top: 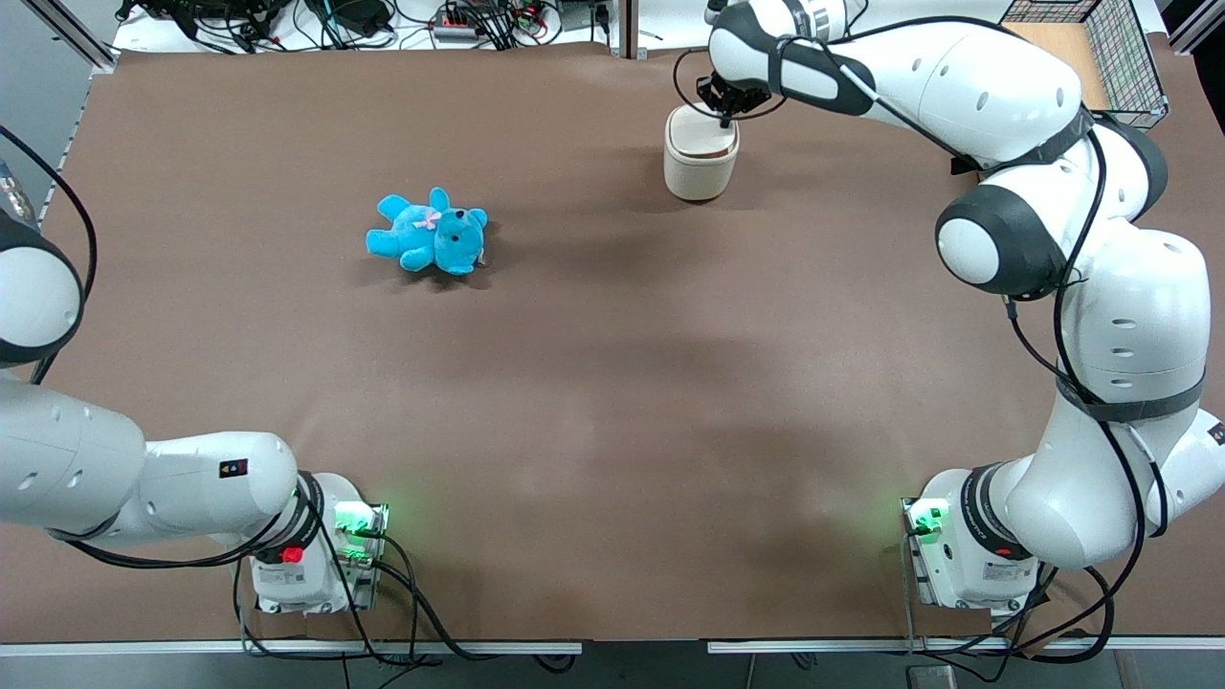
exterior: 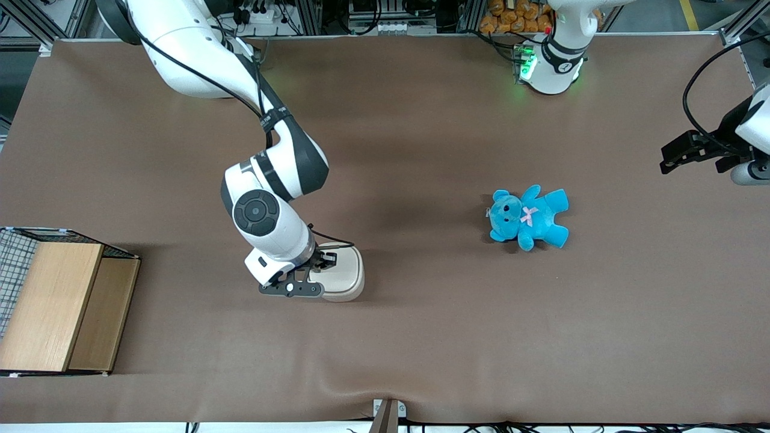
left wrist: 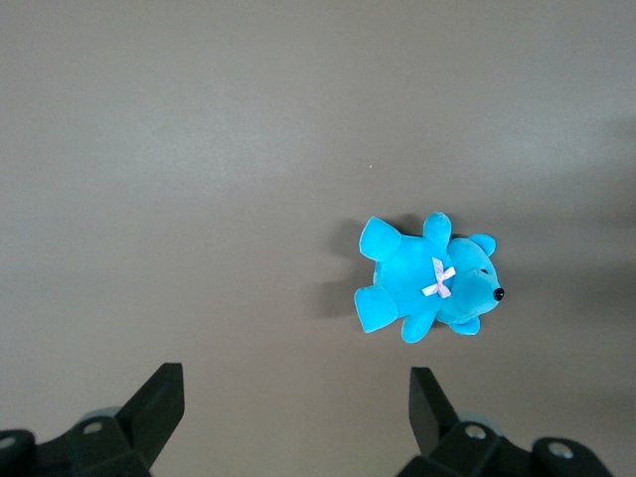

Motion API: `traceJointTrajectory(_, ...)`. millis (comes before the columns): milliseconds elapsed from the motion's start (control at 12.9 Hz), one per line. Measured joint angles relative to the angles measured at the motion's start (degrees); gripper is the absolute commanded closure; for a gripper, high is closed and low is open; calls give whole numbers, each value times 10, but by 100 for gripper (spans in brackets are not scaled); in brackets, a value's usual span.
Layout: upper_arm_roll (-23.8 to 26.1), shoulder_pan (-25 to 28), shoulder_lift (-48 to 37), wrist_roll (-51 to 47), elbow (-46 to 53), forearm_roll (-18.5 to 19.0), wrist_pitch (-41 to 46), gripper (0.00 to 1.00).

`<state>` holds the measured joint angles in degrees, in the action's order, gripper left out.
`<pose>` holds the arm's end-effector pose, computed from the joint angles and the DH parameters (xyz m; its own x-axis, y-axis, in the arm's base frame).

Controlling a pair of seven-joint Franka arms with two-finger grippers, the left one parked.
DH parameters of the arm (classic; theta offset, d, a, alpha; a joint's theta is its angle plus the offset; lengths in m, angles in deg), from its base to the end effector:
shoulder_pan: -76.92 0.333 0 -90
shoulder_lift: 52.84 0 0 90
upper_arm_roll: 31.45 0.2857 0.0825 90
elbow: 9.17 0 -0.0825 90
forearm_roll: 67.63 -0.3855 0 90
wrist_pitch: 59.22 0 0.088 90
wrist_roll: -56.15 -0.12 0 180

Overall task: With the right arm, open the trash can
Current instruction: 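Lift the lid edge upward with the right gripper, flipping it open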

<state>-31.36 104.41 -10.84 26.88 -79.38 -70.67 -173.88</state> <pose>0.6486 0.3428 0.3047 0.9986 -0.0514 0.0123 -0.0505 -0.9966 -0.0644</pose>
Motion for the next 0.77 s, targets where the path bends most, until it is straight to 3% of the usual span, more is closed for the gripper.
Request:
traceJointTrajectory(387, 9, 2, 0, -25, 48, -36, 41, 100)
traceJointTrajectory(773, 55, 4, 0, -107, 71, -46, 33, 100)
